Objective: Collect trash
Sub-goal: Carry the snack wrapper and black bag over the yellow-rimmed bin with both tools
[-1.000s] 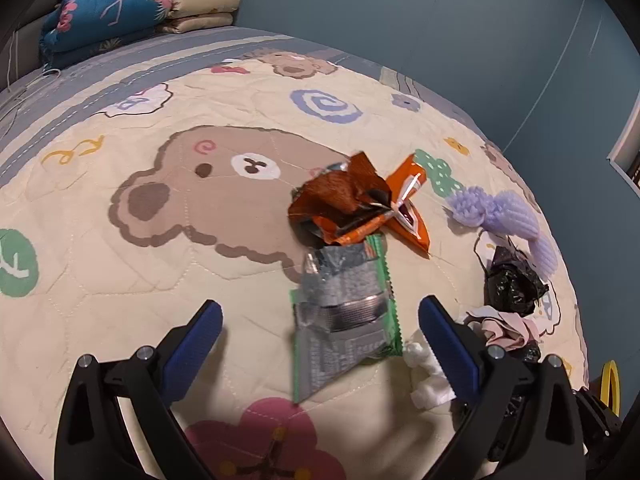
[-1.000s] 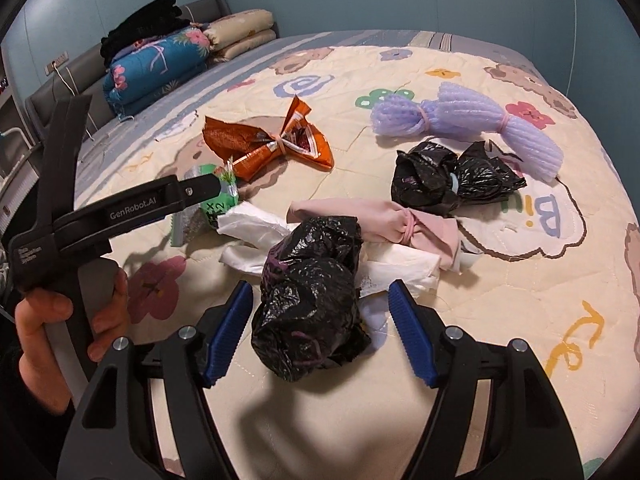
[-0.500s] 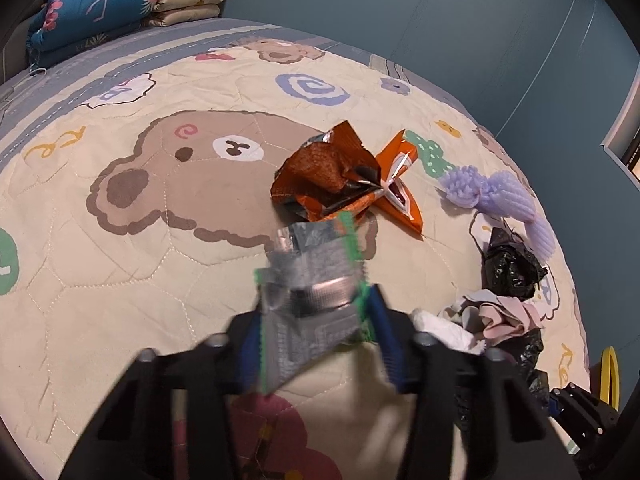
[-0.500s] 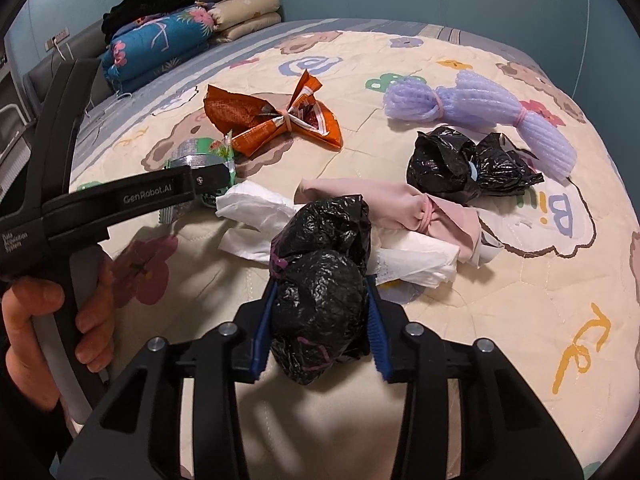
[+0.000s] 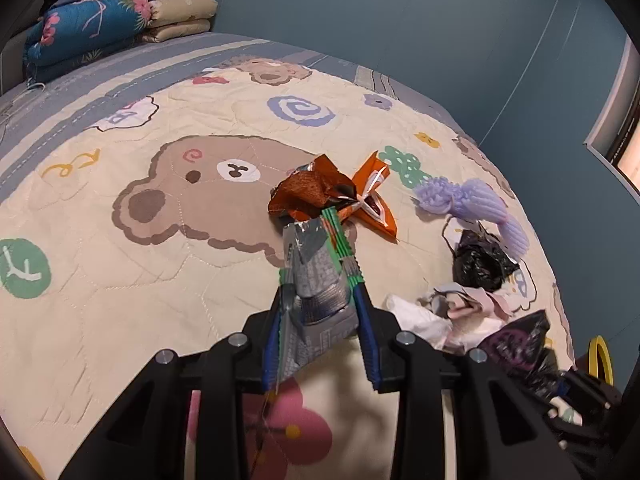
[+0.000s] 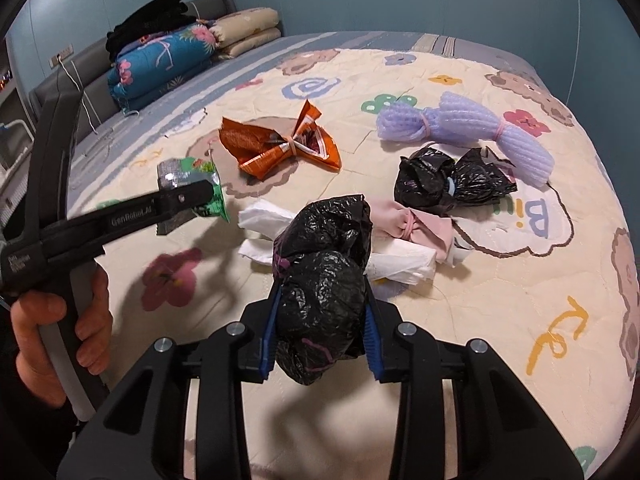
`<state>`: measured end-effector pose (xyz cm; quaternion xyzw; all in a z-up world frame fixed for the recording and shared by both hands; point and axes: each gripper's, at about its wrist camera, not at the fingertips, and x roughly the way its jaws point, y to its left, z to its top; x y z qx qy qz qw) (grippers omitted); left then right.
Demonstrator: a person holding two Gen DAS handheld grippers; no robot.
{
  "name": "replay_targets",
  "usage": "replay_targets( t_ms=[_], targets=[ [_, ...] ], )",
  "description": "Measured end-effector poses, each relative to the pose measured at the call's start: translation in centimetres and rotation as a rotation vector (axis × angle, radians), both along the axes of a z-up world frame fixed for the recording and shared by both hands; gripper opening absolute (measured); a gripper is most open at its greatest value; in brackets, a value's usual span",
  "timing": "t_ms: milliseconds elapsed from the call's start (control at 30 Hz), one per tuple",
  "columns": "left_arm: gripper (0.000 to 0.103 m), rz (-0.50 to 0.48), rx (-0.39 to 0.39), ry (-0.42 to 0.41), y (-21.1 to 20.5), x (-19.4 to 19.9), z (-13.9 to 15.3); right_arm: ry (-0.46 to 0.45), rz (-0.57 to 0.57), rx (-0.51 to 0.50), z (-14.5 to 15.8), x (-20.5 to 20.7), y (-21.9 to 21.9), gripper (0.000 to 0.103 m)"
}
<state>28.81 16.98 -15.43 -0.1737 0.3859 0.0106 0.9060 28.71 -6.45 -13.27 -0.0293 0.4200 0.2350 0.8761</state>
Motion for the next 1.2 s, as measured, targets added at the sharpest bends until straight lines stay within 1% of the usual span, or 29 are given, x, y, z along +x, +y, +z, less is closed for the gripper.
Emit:
replay_targets(
  t_ms=[333,633,800,900,1200],
  targets=[
    [0.031,-0.002,0.009,-0.023,-0.7,-2.7,1.9,-0.044,-0.008,0.042,3.3,-2.5,-2.8,0.034],
    [0.031,-0.042,0.027,-0.066,-3.4,-5.3,4.5,-0.069,-0.024,0.090,6.0,-5.3,-6.8,0.034],
    [0.031,-0.081,0.031,-0.095,-5.7,-6.1,6.4,-0.099,-0.052,0.105,7.9,-7.2,-9.5,0.034],
    [0.031,-0.116,0.041,-0.108,-7.7,-6.6,7.5,-0.115,-0.075,0.116,8.9,-8.1,-11.3,0.034],
    [0.031,-0.224,0.020,-0.140,-13.7,-7.4,9.6,-0.154,-0.184,0.172,11.8,-10.9,-18.7,0.034]
  ],
)
